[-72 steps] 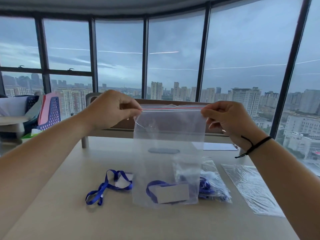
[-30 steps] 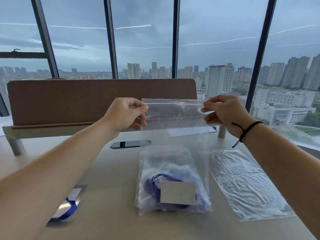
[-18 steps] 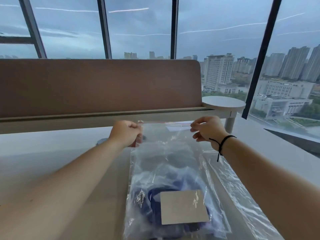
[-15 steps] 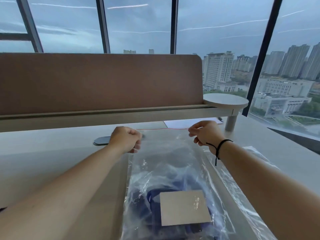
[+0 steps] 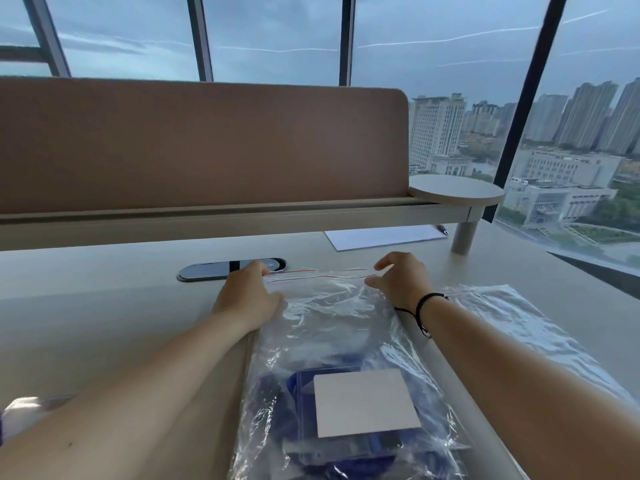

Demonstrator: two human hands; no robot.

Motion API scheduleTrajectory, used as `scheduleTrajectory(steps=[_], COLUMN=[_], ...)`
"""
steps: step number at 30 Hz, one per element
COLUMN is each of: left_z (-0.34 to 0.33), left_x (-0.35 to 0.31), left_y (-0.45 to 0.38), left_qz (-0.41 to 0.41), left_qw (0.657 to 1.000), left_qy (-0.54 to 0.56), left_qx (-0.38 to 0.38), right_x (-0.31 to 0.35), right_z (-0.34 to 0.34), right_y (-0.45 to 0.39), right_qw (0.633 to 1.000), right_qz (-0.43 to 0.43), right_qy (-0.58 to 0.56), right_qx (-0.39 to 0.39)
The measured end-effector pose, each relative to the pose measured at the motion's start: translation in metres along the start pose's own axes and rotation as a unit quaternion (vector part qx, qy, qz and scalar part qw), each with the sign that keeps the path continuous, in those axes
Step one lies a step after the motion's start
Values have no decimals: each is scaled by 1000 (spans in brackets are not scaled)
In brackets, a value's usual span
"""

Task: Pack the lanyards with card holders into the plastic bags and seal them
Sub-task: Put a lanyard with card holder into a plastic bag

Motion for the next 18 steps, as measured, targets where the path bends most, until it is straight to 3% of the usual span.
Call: scheduleTrajectory(steps=[6,18], left_z=[26,10], left_x=[-39,-173], left_y=[22,76], left_qz=[-72,-214], left_qw=[997,964], left_qy=[-24,33], left_qx=[-19,156], right_x=[-3,-69], right_z=[37,127], right_y=[18,104], right_qw=[999,997], right_qz=[-4,-9], right_qy=[-36,76], right_qx=[-14,-30])
Point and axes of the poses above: each hand's wrist, its own y-axis away from the middle knuckle, its own z-axis out of the back of the hand, x = y × z, the point moved 2 cm from there along -y, towards the middle knuckle, and after that the axes turned 4 degrees about -y, right-handed, at the moved point
